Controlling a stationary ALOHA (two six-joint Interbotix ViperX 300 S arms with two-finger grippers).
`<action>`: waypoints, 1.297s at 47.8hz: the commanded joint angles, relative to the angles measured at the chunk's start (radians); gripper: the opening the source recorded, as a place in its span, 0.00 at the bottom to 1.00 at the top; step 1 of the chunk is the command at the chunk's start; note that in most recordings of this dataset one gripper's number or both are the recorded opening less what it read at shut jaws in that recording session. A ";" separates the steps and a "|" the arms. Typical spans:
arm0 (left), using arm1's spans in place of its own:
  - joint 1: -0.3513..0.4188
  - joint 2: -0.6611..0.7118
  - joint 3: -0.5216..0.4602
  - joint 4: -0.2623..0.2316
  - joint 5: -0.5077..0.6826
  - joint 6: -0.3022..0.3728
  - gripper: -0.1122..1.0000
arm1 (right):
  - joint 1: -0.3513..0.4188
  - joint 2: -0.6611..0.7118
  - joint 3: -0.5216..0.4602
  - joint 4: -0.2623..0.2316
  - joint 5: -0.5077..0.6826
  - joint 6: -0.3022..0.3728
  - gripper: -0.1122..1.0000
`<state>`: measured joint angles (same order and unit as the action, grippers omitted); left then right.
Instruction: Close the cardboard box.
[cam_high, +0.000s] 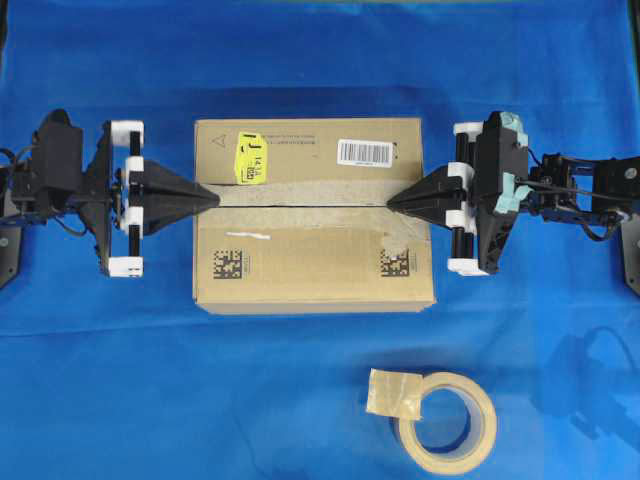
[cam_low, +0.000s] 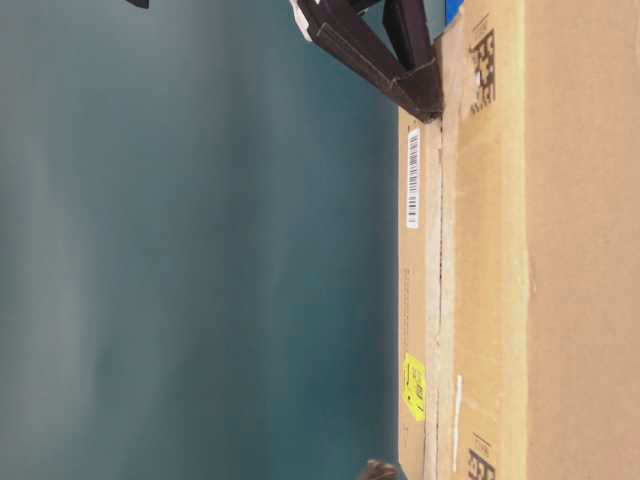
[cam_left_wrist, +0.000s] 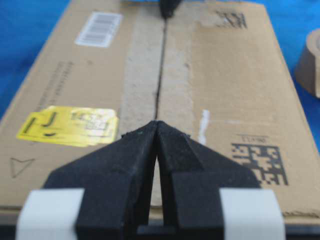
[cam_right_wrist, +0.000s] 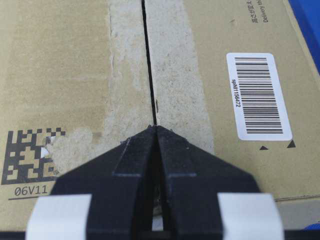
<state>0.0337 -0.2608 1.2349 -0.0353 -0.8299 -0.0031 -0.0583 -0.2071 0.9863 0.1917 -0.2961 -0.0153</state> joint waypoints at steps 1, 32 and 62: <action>-0.005 0.023 -0.012 0.003 -0.015 0.002 0.10 | -0.008 -0.012 -0.005 0.000 -0.005 0.002 0.10; 0.000 0.107 -0.026 -0.003 -0.018 0.002 0.10 | -0.008 -0.012 -0.006 0.000 -0.005 0.003 0.10; 0.014 0.107 -0.029 -0.003 -0.018 0.002 0.10 | -0.009 -0.012 -0.006 0.002 -0.005 0.003 0.10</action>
<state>0.0414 -0.1503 1.2195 -0.0353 -0.8422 -0.0015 -0.0583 -0.2071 0.9863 0.1917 -0.2961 -0.0138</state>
